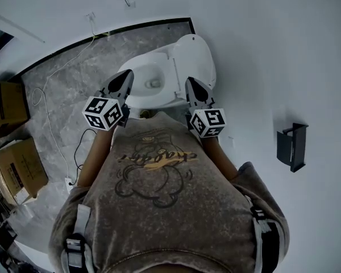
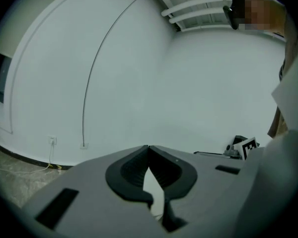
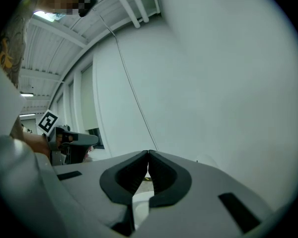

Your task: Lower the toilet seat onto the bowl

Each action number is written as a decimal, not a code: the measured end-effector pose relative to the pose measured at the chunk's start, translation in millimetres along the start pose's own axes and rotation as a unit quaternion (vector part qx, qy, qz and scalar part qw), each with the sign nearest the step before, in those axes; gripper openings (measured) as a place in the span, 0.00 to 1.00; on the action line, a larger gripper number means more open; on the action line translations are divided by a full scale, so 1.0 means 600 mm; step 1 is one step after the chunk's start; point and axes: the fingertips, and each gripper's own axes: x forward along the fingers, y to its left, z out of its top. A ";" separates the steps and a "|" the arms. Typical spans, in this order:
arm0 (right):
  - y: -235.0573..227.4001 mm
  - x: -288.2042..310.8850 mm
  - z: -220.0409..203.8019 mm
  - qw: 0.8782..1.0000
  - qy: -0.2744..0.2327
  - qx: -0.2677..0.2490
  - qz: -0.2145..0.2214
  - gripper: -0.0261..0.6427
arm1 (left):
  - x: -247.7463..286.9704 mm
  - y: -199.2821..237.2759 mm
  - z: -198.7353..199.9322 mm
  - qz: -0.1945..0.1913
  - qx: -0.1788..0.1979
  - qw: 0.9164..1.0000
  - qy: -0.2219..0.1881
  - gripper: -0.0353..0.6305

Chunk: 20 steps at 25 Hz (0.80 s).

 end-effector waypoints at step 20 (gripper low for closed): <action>0.028 0.012 0.001 0.999 -0.025 -0.014 0.016 0.08 | -0.027 0.020 -0.026 0.040 0.048 0.998 -0.023 0.07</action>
